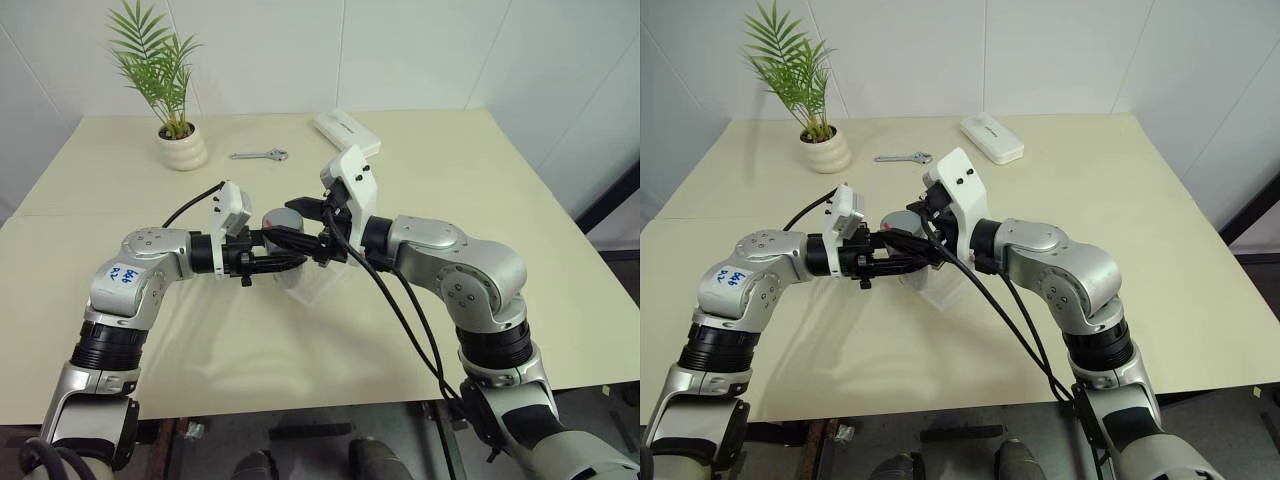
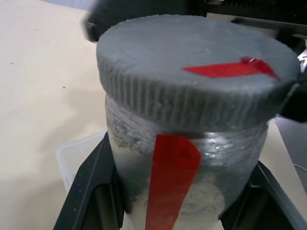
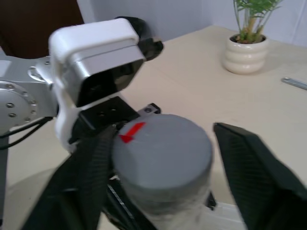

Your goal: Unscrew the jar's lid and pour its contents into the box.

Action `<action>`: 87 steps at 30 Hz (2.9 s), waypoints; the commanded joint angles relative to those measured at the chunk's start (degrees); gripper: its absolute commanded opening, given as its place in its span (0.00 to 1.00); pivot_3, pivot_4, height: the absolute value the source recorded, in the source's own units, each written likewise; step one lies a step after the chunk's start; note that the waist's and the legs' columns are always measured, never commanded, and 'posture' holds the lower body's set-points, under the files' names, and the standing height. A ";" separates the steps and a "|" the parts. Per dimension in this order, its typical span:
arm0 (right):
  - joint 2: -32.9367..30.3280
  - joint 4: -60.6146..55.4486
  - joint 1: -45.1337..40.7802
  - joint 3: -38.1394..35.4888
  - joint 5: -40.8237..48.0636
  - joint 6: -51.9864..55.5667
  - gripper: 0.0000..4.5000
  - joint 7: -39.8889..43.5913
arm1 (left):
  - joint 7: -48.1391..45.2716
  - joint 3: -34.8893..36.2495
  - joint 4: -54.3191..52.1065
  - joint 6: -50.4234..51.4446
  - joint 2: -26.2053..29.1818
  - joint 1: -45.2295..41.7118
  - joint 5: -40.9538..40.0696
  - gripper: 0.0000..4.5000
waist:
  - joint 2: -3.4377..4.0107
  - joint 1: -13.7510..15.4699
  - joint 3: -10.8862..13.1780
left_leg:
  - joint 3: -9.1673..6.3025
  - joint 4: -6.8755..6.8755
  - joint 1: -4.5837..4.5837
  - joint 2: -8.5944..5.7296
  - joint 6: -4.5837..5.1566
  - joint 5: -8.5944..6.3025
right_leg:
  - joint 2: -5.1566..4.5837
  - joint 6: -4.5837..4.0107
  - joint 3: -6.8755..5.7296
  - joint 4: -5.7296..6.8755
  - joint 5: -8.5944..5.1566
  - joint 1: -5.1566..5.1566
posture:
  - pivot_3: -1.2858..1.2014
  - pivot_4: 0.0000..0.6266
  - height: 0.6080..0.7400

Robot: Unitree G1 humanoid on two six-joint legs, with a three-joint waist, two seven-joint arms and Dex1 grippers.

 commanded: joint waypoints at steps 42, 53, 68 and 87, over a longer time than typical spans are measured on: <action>-14.70 6.26 -5.31 -4.76 1.91 -12.71 0.99 30.98 | -16.79 1.68 10.11 -14.10 2.48 -4.96 1.36 0.43 | 0.07 0.11 0.06 | -0.01 0.27 -0.04 -0.01 0.06 0.03 | 0.09 -0.01 0.19 0.47 0.00 -0.21 | 0.52 0.24 1.00; -3.78 3.95 -4.74 0.23 -1.51 -10.02 0.99 18.02 | -15.26 0.55 7.85 -11.86 0.20 -4.99 1.11 0.43 | 0.07 -0.16 0.06 | 0.01 0.32 -0.05 -0.01 0.03 0.08 | 0.11 -0.01 0.26 0.62 -0.01 -0.30 | 0.52 0.24 1.00; -3.89 7.96 -5.26 1.52 -6.08 -13.56 0.99 17.66 | -14.33 1.20 5.12 -8.88 0.38 -4.29 0.26 0.43 | 0.08 -0.21 0.06 | 0.01 0.31 -0.05 -0.01 0.03 0.07 | 0.11 -0.01 0.26 0.62 -0.01 -0.30 | 0.52 0.24 1.00; -20.36 12.39 -0.80 -14.43 2.57 -9.41 0.99 24.51 | -14.22 1.99 5.44 -9.62 1.51 -3.56 0.91 0.43 | 0.07 -0.01 0.06 | 0.03 0.15 -0.05 -0.02 0.04 0.07 | 0.12 -0.01 0.28 0.46 -0.01 -0.29 | 0.52 0.24 1.00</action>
